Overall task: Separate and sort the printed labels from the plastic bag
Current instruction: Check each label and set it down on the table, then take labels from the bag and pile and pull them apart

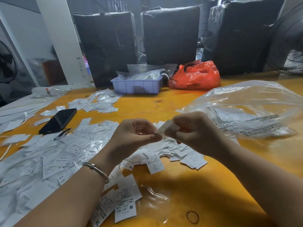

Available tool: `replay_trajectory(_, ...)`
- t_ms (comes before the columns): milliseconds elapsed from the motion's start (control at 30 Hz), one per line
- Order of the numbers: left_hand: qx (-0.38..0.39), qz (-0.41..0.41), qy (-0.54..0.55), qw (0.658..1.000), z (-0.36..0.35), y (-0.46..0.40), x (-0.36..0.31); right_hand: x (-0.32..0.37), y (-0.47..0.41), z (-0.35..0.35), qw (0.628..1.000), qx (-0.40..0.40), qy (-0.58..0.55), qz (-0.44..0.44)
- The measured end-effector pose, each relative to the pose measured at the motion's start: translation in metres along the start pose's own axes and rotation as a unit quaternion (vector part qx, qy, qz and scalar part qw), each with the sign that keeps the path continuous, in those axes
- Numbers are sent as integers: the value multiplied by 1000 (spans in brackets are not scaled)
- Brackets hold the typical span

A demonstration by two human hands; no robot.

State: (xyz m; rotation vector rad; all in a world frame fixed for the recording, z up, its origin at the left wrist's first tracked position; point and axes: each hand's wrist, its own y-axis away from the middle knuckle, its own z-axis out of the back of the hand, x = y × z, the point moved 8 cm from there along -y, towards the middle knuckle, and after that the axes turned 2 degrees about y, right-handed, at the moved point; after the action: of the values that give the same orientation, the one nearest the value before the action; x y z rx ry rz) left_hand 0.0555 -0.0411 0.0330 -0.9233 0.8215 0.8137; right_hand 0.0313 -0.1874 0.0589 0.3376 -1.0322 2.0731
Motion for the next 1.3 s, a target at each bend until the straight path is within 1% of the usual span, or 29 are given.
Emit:
replay_trajectory(67, -1, 2, -5, 1000, 0, 0, 0, -1, 0, 0, 1000, 4, 22, -10)
replay_trajectory(100, -4, 4, -4, 1000, 1, 0, 1, -1, -1, 3, 1000, -9, 26, -11)
replay_trajectory(233, -12, 14, 7, 1000, 4, 0, 3, -1, 0, 19, 995, -94, -17, -21)
replay_trajectory(367, -4, 15, 7, 1000, 1, 0, 3, 3, 2, 17, 993, -113, 20, -8)
replay_trajectory(467, -1, 13, 9, 1000, -1, 0, 3, 4, 2, 15, 993, -119, 19, -1)
replay_trajectory(633, -5, 16, 26, 1000, -1, -1, 5, 12, 2, 2, 996, -74, 42, 28)
replay_trajectory(733, -4, 15, 38, 999, -1, -1, 4, 14, 2, 1, 997, -64, 31, 32)
replay_trajectory(800, -7, 14, 39, 999, -1, -1, 4, 13, 2, 1, 998, -52, 9, 22)
replay_trajectory(867, -12, 13, 28, 999, 0, -2, 5, 10, 1, -3, 1000, -24, 3, 4)
replay_trajectory(933, -13, 20, 29, 999, 2, -2, 6, 3, 0, -7, 1000, -5, 9, -18)
replay_trajectory(1033, -22, 26, 37, 999, 7, -2, 6, -3, 0, -9, 999, -2, 26, -32)
replay_trajectory(1100, -51, 32, 26, 998, 16, -3, 9, -4, 0, -9, 999, -10, 39, -34)
replay_trajectory(1167, -103, 44, -4, 994, 29, -4, 15, -6, 0, -13, 998, 10, 53, -34)
replay_trajectory(1233, -164, 51, -62, 983, 40, -3, 19, -6, 2, -26, 995, 80, 55, -29)
replay_trajectory(1300, -198, 65, -150, 967, 47, -1, 21, -4, 6, -43, 985, 165, 52, -21)
